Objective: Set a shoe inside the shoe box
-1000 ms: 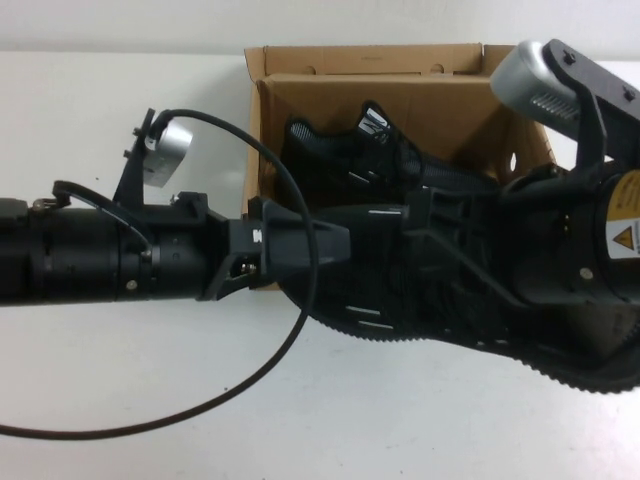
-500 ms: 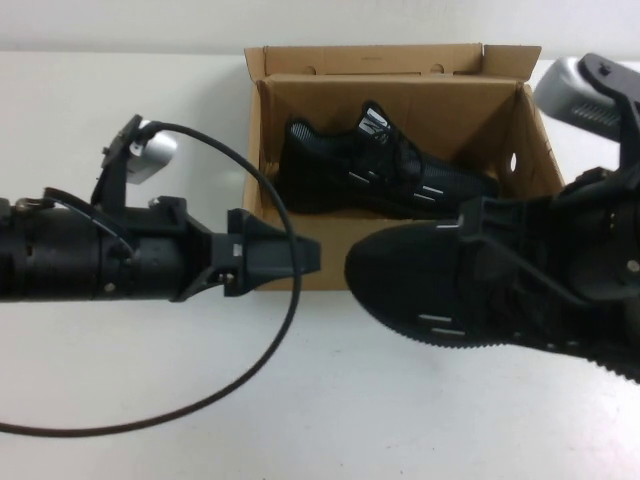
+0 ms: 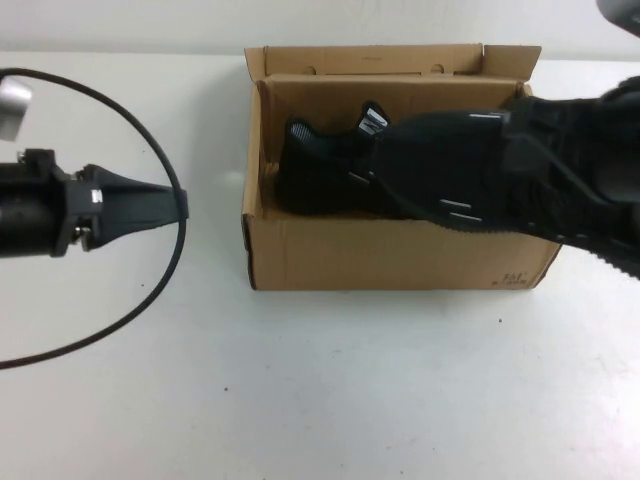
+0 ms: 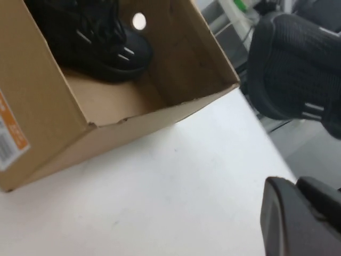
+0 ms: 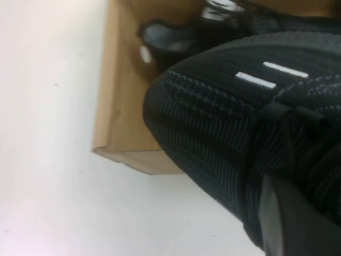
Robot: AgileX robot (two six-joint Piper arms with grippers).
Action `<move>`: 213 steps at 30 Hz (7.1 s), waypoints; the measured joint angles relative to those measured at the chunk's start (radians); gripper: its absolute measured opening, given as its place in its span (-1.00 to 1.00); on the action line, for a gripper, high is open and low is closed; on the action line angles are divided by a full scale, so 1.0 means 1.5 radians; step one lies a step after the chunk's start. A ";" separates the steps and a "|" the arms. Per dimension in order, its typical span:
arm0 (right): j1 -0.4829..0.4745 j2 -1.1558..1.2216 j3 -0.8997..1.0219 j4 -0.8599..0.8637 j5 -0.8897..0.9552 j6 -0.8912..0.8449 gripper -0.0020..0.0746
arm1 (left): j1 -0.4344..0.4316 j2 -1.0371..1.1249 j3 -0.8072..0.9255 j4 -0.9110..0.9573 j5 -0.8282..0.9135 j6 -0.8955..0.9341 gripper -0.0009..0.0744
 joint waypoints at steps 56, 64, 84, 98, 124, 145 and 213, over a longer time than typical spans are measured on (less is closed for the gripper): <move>-0.144 0.520 -0.321 0.579 0.177 -0.531 -0.95 | -0.093 -0.558 0.120 0.433 -0.361 -0.298 -0.98; -0.144 0.554 -0.322 0.566 0.183 -0.525 -0.95 | -0.093 -0.558 0.120 0.435 -0.362 -0.298 -0.98; -0.144 0.571 -0.327 0.565 0.193 -0.535 0.06 | -0.093 -0.558 0.120 0.435 -0.363 -0.302 -0.98; -0.144 0.485 -0.336 0.352 0.194 -0.552 0.07 | -0.093 -0.558 0.120 0.588 -0.297 -0.302 -0.98; -0.144 0.074 -0.001 0.252 -0.055 -0.578 -0.99 | -0.093 -0.625 0.120 0.590 -0.125 -0.286 -0.98; -0.144 -0.699 0.581 0.261 -0.297 -0.680 -0.99 | -0.093 -0.690 0.254 0.362 -0.425 -0.235 -0.98; -0.144 -0.704 0.595 0.331 -0.125 -0.682 -0.99 | -0.093 -0.870 0.433 0.795 -0.476 -0.714 -0.98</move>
